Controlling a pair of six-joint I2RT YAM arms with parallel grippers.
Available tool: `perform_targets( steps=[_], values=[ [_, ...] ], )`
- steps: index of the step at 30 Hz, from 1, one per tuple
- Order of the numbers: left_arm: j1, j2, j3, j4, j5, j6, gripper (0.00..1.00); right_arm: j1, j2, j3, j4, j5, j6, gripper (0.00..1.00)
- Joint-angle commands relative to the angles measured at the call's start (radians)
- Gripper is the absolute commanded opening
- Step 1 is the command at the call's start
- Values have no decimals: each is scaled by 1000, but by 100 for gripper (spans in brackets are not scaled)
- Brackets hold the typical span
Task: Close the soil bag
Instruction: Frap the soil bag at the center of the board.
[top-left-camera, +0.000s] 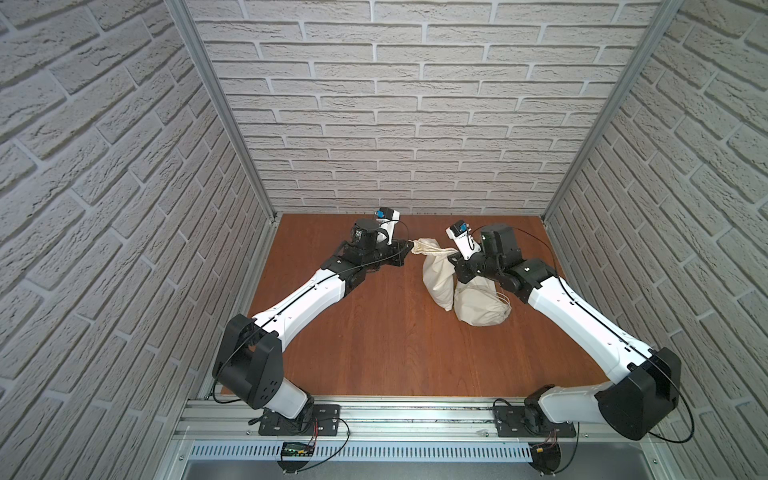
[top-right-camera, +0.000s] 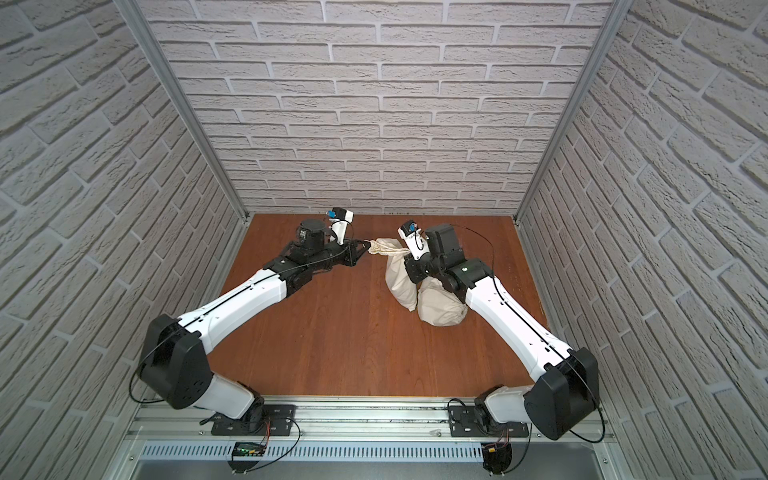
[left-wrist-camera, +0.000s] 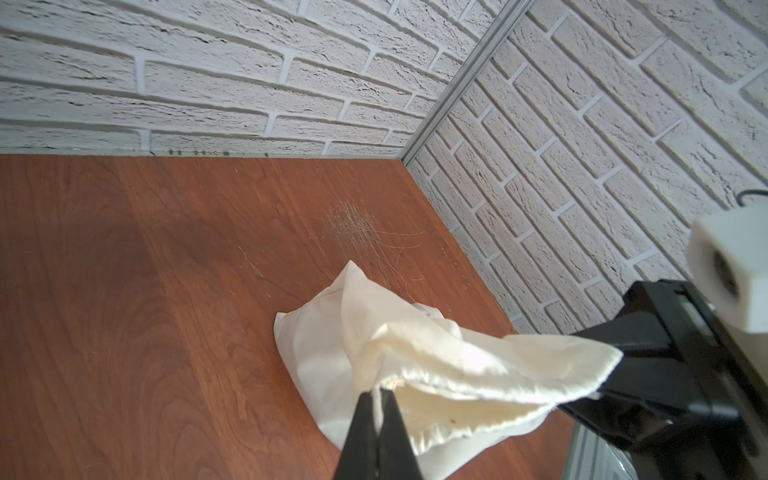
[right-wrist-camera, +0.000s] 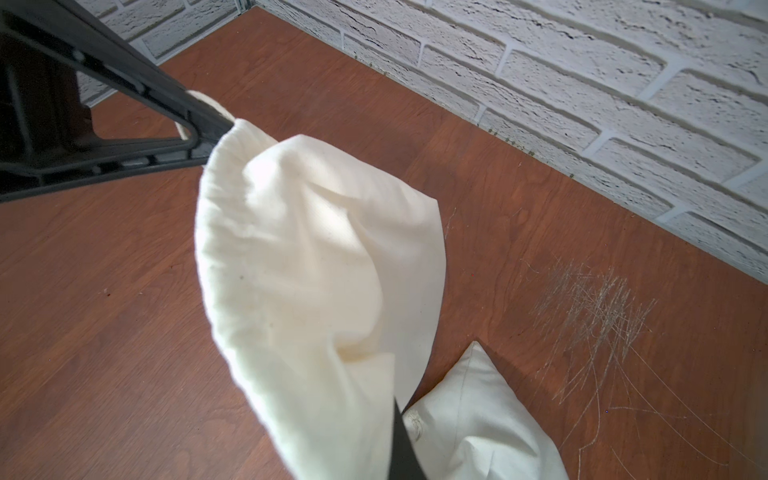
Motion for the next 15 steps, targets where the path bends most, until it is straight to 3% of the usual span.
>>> perform_targets(
  steps=[1, 7, 15],
  values=[
    [26, -72, -22, 52, -17, -27, 0, -29, -30, -40, 28, 74, 19, 3],
    [52, -182, -53, 50, -36, -41, 0, -114, -34, -140, 96, 110, 113, 4],
    [-7, -170, 36, 53, -26, -9, 0, -115, -48, -157, 109, 26, 114, 10]
  ],
)
